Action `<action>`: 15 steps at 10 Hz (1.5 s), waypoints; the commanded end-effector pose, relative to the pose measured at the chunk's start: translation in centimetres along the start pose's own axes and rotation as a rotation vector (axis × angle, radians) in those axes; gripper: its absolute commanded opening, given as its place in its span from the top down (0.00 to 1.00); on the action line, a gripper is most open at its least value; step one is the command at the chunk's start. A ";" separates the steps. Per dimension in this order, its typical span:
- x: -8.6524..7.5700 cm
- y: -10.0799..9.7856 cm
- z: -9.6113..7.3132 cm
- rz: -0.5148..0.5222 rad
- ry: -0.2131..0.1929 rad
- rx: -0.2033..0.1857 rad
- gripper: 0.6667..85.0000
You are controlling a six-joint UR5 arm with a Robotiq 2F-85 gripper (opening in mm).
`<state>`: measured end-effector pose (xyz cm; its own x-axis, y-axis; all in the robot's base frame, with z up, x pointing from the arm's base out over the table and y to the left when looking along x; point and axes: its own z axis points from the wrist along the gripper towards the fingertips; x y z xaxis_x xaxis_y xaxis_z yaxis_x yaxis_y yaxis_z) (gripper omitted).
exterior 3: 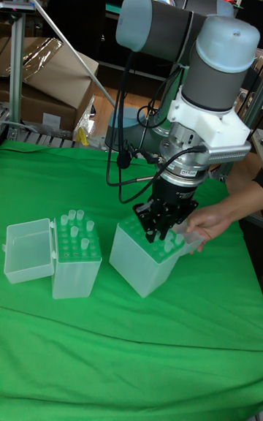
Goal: Insert a large pipette tip into the holder for large pipette tips
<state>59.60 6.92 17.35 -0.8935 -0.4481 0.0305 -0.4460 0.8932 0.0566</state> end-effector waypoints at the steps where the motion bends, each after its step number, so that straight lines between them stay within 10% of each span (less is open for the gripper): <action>1: 0.0 -0.2 0.1 0.038 0.005 0.006 0.78; 5: 0.6 -0.2 -0.6 0.070 0.015 0.029 0.88; 13: 4.6 2.0 -13.8 0.087 0.115 0.012 0.98; 15: 4.0 1.9 -14.3 0.085 0.103 0.011 0.99</action>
<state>56.30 6.02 29.65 -0.9206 -0.3665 0.1344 -0.3665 0.9301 0.0259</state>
